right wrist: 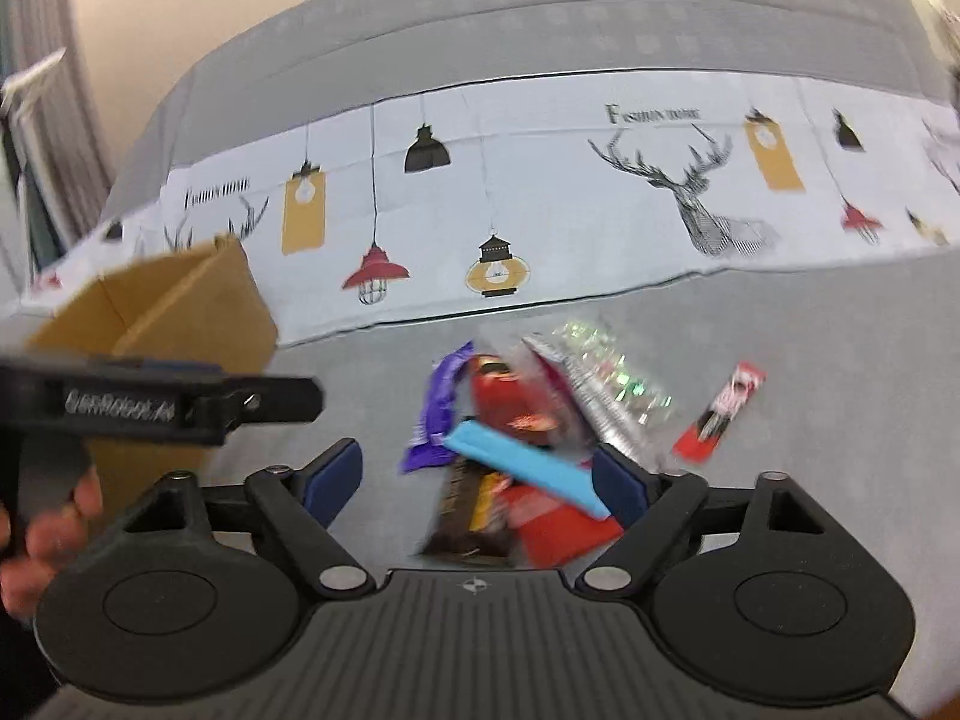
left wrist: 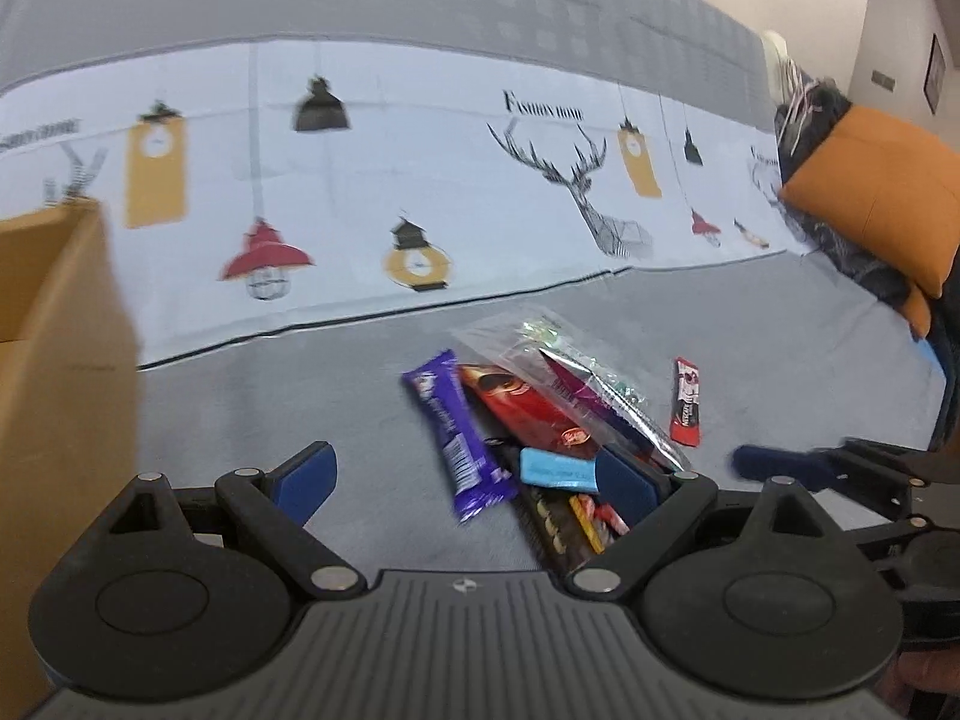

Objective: Organize snacks
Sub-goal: 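Grasp the purple chocolate bar with the left tool while the right tool grasps the blue stick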

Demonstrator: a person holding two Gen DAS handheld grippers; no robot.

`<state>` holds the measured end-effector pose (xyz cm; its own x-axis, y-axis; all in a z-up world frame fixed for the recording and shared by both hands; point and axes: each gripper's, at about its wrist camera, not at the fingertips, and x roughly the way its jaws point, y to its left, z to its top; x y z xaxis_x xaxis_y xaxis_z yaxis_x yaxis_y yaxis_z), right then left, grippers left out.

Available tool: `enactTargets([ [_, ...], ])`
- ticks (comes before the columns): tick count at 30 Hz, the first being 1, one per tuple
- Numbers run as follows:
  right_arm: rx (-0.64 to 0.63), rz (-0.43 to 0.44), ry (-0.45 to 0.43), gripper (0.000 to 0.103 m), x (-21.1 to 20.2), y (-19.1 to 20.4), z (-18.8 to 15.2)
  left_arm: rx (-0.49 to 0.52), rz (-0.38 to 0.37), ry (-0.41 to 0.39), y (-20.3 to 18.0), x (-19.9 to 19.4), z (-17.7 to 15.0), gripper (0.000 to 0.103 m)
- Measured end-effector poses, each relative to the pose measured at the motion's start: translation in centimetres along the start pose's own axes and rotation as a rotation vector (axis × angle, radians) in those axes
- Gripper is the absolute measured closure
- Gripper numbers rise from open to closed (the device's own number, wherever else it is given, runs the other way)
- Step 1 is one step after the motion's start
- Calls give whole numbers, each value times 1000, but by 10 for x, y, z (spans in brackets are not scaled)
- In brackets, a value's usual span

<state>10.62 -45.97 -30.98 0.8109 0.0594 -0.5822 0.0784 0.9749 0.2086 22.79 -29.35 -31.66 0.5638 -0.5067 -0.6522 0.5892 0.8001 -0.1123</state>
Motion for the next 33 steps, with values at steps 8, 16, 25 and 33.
enactTargets([
  [8,-38,8,125,56,58,-20,5,-93,6,120,12,92,0,24],
  [16,-95,-45,157,61,79,-16,-6,-145,-57,180,32,97,-1,77],
  [25,17,-23,132,88,50,-14,-1,-72,-7,287,40,24,-43,76],
  [33,48,37,214,83,50,6,-11,-6,48,241,23,29,-54,58],
])
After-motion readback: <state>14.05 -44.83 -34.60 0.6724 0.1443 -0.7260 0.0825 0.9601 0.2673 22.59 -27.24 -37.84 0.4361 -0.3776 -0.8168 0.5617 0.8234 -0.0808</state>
